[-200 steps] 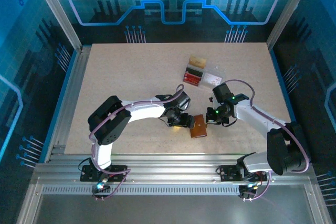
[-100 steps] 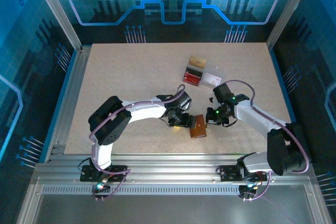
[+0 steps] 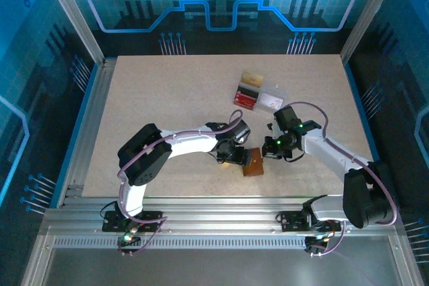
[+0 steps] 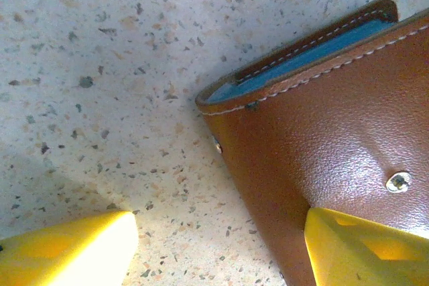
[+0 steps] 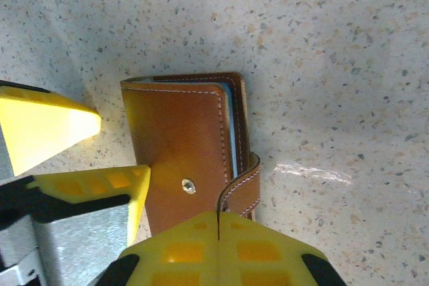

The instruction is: Put the credit cards into the card holder

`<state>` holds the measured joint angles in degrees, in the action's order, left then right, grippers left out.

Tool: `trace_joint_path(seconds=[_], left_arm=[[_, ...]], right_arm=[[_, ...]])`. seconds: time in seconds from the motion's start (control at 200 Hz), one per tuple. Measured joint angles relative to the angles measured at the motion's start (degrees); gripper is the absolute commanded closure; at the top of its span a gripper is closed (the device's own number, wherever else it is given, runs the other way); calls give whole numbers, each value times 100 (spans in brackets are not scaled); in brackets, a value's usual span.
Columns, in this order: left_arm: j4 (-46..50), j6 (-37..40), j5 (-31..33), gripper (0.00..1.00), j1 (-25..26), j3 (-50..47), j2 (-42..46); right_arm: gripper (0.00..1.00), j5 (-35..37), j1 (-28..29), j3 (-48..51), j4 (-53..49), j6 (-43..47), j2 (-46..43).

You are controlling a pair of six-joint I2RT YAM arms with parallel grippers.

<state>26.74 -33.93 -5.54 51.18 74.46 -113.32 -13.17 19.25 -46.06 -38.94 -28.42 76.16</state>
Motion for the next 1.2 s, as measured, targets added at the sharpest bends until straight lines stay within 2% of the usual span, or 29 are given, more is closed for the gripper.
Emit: trace_joint_path(seconds=[0.25, 1.201], left_arm=[[120, -63, 365, 30, 153, 120, -92], [-131, -210, 389, 30, 162, -81, 4]], right_arm=[[100, -260, -20, 57, 22, 0, -90], [100, -509, 258, -17, 437, -131, 944]])
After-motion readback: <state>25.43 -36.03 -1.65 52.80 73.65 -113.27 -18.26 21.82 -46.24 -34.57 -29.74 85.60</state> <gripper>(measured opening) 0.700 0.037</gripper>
